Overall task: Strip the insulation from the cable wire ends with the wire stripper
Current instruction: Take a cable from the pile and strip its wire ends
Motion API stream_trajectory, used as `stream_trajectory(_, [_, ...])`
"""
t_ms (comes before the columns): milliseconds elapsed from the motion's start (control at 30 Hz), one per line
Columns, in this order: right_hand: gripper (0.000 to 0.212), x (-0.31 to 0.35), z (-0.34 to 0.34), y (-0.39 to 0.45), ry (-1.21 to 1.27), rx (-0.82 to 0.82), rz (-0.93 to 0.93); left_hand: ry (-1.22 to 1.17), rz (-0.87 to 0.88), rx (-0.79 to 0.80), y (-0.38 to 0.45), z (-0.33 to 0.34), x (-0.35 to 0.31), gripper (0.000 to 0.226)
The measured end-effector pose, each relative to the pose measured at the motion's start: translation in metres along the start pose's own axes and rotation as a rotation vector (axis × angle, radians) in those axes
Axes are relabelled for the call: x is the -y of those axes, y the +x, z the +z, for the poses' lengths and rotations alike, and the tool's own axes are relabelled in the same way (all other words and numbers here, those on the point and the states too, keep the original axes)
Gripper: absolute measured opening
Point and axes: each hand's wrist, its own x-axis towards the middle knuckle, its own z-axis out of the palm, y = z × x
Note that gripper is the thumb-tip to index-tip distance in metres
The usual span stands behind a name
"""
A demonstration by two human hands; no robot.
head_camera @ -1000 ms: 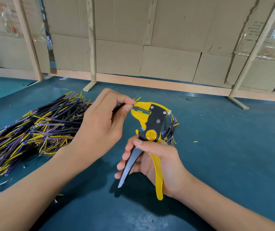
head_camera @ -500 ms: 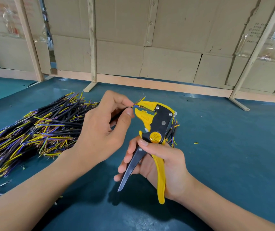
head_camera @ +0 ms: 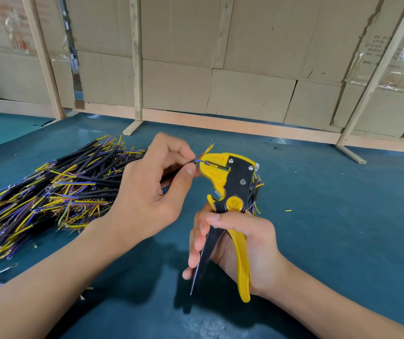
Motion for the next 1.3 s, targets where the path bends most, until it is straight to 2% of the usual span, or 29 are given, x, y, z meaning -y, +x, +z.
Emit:
stream_trajectory(300, [0.018,-0.0019,0.0003,-0.0005,0.017,0.053,-0.004,-0.077,0.022,0.060,0.0027,-0.0031,0.0001,0.008])
stream_trajectory(500, [0.018,-0.0024,0.0008,-0.0006,0.010,0.057,-0.017,-0.023,0.047,0.089,0.0039,-0.0032,0.0015,0.014])
stream_trajectory(1300, [0.019,0.0025,-0.0005,-0.0059,-0.041,-0.075,-0.049,0.139,0.052,0.103,0.0061,-0.0066,-0.0074,0.026])
